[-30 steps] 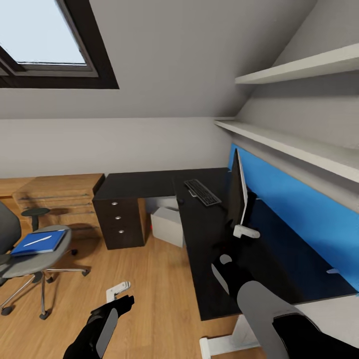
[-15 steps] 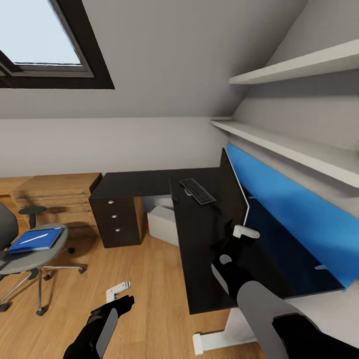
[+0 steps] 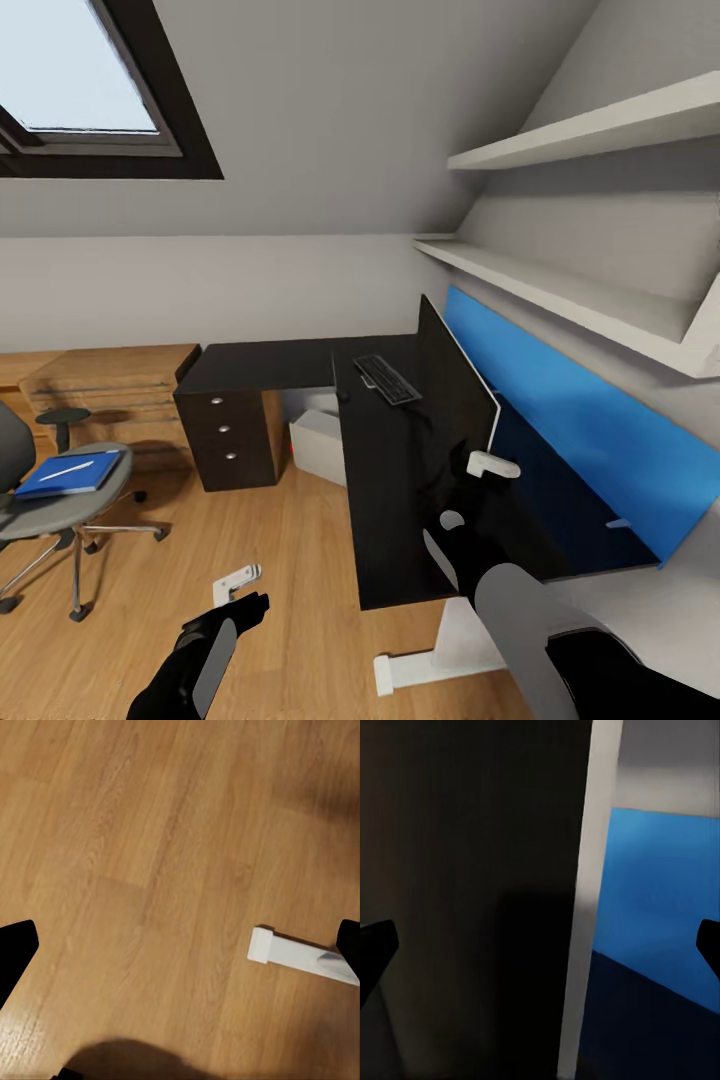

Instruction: In the bedroom, organize the workspace by keeping the computer under the desk, ensuring the monitor is on the desk, placing the keyboard on the desk next to the monitor, placing the mouse on the desk next to the keyboard, moving the folder from the swivel chair onto the desk next to the mouse, stacking the notebook on top of the folder with the pen on top of the notebook, and positioning the swivel chair next to the desk.

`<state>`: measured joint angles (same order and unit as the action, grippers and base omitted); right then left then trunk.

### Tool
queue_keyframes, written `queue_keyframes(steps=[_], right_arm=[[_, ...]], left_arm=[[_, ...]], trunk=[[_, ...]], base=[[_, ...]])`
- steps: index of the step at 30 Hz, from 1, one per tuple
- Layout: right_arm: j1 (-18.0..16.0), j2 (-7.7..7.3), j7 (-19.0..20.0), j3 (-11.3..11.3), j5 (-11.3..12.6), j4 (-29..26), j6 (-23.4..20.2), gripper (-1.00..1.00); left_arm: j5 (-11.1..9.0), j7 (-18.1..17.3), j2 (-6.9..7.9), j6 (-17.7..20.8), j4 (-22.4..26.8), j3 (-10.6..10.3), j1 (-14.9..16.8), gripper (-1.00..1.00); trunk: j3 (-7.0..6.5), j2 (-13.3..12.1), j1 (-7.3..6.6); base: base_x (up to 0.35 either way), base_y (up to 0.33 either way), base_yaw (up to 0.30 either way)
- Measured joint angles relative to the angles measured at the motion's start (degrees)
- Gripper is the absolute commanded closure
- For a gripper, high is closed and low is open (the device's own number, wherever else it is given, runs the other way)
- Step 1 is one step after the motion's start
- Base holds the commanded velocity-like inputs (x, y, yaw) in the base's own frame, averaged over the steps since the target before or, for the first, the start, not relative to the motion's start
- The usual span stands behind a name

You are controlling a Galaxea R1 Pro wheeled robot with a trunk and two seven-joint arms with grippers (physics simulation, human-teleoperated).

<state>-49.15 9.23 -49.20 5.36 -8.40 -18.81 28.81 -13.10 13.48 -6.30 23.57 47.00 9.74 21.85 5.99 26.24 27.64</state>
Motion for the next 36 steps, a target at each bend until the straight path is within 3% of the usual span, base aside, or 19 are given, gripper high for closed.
queue_keyframes(steps=[20,36], right_arm=[[0.0,0.47,0.2,0.1,0.2,0.3,0.1,-1.00],[0.0,0.70,3.8,0.1,0.2,0.3,0.1,-1.00]], left_arm=[[0.0,0.0,0.10,0.1,0.0,0.0,0.0,-1.00],[0.0,-0.1,0.08,0.0,0.0,0.0,0.0,-1.00]], trunk=[[0.01,0.0,0.00],[0.00,0.0,0.00]], base=[[-0.005,-0.002,0.000],[-0.272,-0.080,0.000]])
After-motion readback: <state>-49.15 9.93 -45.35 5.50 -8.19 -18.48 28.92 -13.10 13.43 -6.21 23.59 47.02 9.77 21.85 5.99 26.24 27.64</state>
